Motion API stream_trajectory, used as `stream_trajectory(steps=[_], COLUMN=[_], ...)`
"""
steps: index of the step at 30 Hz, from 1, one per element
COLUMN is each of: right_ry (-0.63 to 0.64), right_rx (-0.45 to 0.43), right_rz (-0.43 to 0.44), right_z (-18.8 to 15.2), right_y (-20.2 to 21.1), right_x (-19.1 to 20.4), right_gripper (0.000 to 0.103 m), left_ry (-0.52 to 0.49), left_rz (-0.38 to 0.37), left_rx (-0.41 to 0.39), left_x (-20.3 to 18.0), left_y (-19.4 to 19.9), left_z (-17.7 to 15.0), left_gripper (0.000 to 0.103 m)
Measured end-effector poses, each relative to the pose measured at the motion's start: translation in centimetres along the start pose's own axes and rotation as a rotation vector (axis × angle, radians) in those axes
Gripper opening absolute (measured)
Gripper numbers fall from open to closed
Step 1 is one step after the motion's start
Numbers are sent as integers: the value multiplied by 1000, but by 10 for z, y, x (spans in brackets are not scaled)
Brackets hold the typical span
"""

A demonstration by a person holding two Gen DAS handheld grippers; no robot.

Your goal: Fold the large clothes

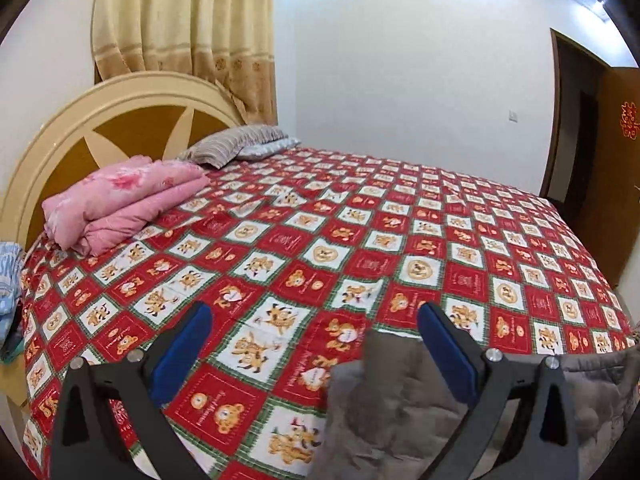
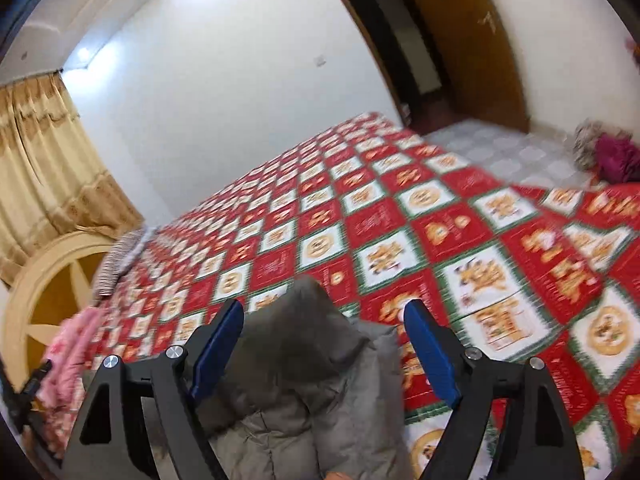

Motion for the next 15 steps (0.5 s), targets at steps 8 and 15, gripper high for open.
stream_trajectory(steps=[8,15], right_ry=[353,406], right_rx=[145,251], right_rz=[153,47], right_z=[-93,-125], right_y=[-5,-56], right_x=[113,97], right_gripper=[82,82], left_ry=[-315,-402], left_rz=[-7,32], left_rx=[-1,78], left_x=[-103,-127], left_y=[-2,-55], left_z=[-57,-83], left_gripper=[103,103])
Point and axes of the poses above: each gripper's, at about its wrist camera, not at the fingertips, and y roughly against the way its jaws point, x to its left, z to its top, the point moved 7 cm from there along -y, roughly the way its jaws point, and after that the axes turned 13 degrees about -x, right-handed, at the moved point
